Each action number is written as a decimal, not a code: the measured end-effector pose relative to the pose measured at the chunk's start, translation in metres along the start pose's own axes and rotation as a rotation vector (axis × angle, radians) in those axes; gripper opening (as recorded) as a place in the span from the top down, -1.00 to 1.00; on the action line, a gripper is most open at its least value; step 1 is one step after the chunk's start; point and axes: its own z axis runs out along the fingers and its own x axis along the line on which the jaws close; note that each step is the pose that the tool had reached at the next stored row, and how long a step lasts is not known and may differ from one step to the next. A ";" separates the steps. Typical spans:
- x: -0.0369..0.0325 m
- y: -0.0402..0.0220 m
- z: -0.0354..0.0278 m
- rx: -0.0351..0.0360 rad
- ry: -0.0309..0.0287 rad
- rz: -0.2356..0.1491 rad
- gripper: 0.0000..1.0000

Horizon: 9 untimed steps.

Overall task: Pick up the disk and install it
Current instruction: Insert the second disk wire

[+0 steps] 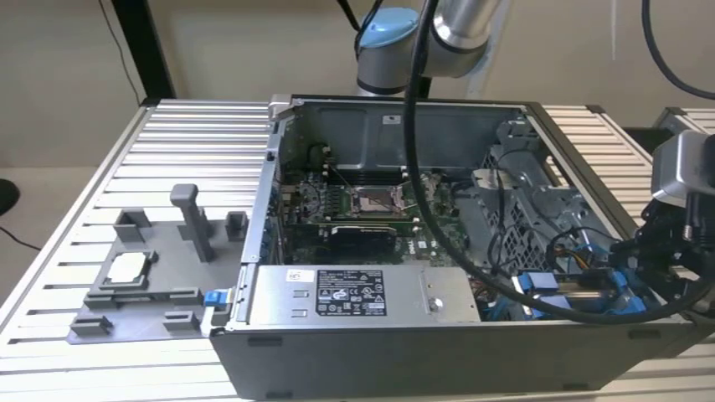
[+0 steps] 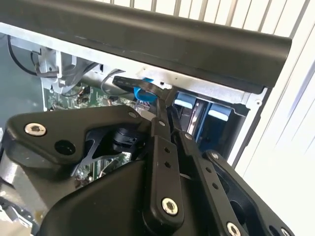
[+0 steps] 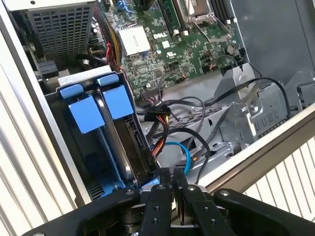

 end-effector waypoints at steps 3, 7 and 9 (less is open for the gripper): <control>0.0035 0.0105 -0.0022 0.0000 0.0001 0.000 1.00; 0.0081 0.0252 -0.0055 0.0005 0.0011 0.000 1.00; 0.0101 0.0327 -0.0063 0.0006 0.0015 0.000 1.00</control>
